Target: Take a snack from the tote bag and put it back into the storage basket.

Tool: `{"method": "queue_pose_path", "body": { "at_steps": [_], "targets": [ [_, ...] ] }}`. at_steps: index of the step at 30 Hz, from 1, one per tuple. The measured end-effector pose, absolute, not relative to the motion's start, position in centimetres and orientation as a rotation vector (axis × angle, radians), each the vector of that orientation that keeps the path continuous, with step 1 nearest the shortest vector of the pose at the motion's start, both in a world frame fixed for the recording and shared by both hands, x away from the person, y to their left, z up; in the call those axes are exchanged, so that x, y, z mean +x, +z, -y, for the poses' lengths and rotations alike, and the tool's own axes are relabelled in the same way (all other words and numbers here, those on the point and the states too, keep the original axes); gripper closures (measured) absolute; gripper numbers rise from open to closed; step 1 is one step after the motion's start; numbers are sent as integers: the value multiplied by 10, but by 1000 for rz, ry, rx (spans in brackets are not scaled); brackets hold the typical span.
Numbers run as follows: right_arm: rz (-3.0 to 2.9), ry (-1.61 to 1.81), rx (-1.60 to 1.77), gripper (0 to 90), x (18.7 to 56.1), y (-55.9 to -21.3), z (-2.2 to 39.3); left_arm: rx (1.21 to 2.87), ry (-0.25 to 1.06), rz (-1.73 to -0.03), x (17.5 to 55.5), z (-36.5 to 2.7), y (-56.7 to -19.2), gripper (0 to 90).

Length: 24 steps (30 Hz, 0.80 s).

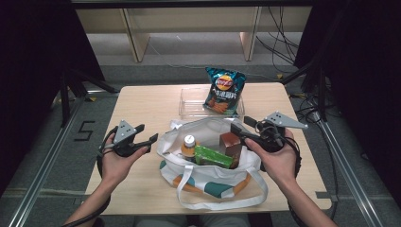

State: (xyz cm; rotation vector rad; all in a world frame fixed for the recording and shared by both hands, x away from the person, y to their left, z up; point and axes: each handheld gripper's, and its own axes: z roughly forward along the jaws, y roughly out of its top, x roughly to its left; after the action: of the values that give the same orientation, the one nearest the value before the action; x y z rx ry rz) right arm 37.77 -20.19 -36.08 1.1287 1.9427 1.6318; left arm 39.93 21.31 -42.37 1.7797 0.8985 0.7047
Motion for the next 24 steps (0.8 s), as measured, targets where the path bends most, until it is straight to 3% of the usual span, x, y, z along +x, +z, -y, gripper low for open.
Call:
{"method": "queue_pose_path", "body": {
  "at_steps": [24],
  "targets": [
    [-2016,1559,1137,234,369,-378,178,1785,713,-890,399,-212,-422,354]
  ]
}}
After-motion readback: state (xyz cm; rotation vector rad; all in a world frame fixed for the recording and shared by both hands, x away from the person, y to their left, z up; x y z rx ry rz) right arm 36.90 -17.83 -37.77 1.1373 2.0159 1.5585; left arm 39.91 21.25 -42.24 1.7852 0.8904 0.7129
